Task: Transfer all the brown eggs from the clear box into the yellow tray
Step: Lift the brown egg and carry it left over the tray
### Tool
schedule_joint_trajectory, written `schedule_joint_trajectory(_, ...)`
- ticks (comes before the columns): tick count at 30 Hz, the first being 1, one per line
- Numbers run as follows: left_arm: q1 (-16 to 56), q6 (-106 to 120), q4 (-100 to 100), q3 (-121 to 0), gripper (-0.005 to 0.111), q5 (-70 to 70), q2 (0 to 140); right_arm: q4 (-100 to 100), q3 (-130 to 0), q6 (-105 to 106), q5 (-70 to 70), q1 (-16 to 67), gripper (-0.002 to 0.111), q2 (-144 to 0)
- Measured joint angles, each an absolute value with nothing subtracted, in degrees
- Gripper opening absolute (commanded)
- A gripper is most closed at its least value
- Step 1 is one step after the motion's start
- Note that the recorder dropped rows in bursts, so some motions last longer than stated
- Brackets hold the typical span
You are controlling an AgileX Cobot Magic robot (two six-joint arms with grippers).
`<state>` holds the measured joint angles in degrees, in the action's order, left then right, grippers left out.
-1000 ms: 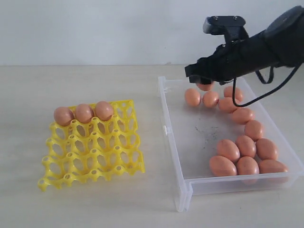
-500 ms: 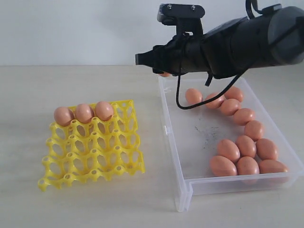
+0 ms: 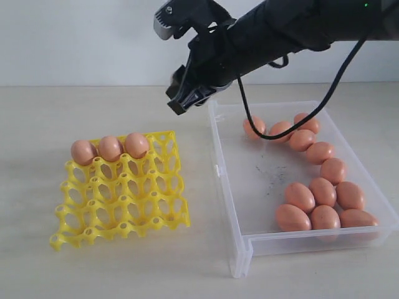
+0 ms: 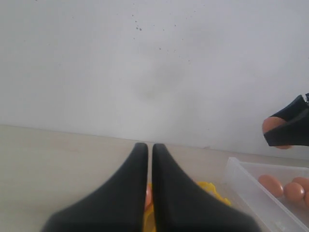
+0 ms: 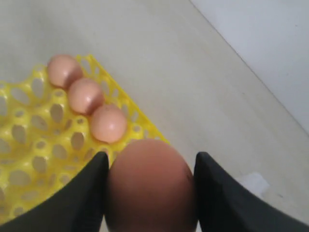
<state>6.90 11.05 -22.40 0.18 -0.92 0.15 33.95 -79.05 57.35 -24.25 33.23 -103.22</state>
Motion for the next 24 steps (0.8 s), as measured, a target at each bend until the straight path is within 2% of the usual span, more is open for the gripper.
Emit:
schedule_joint_trajectory(6,6.9,11.05,-22.4,0.18,0.004,-0.92,0.15,0.0,-79.14,21.04,-24.67,33.23,0.0,-101.17)
schedule_joint_trajectory(9,6.9,11.05,-22.4,0.18,0.004,-0.92,0.15,-7.08,-77.9,8.55,-18.94,33.23,0.0,-100.7)
schedule_joint_trajectory(14,6.9,11.05,-22.4,0.18,0.004,-0.92,0.15,-4.74,-69.91,3.57,5.87,34.48,0.0,-100.46)
schedule_joint_trajectory(17,6.9,11.05,-22.4,0.18,0.004,-0.92,0.15,-4.39,-63.95,1.32,24.65,35.84,0.0,-101.68)
schedule_joint_trajectory(18,6.9,11.05,-22.4,0.18,0.004,-0.92,0.15,-4.95,-60.88,-2.0,34.94,35.96,0.0,-103.66)
schedule_joint_trajectory(22,6.9,11.05,-22.4,0.18,0.004,-0.92,0.15,-9.36,-60.37,-9.8,49.68,35.96,0.0,-114.16)
schedule_joint_trajectory(24,6.9,11.05,-22.4,0.18,0.004,-0.92,0.15,-12.09,-62.63,-12.2,51.92,35.96,0.0,-120.6)
